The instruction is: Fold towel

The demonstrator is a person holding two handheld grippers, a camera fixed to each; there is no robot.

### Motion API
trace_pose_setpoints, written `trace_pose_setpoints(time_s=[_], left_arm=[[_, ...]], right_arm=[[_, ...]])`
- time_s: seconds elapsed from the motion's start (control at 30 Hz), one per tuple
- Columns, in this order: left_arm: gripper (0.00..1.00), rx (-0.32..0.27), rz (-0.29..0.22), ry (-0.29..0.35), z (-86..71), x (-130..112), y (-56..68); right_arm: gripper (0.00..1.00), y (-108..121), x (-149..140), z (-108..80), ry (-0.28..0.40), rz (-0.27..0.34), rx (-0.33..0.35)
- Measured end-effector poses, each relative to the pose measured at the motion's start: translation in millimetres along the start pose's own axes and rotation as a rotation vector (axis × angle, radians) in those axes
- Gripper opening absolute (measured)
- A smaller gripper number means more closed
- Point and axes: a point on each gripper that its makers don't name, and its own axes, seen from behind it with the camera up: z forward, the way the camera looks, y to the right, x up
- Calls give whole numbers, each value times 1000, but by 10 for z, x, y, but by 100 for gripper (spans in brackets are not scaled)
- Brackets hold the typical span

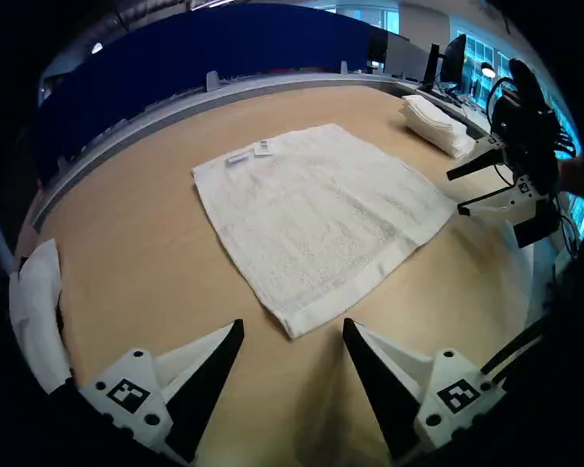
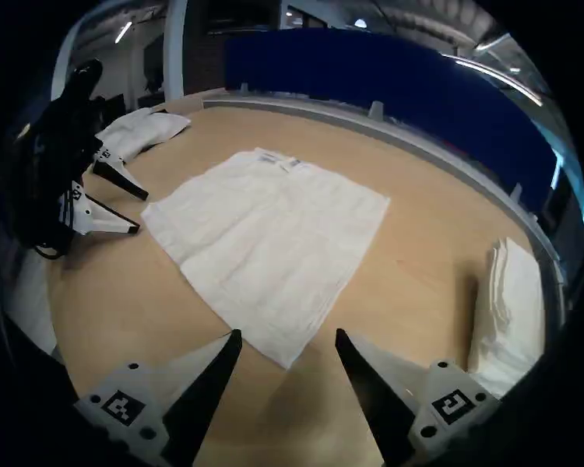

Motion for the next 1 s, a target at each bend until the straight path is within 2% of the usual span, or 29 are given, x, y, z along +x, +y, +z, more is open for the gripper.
trace_pose_setpoints(time_s=[0.17,0.6,0.8,0.87,1.0], left_arm=[[85,3,14,-6,22,-1,6],[68,1,-2,-17,26,-3,22],[53,-1,5,-21,45,-5,62],[52,-3,11,-22,47,1,77],[48,-8,12,-28,36,-4,85]], right_arm=[[79,-8,-60,22,-13,7,8],[64,-46,-156,59,-37,29,32],[55,-67,-194,65,-43,26,39],[51,-67,-191,71,-42,28,42],[33,-37,-185,87,-42,35,39]])
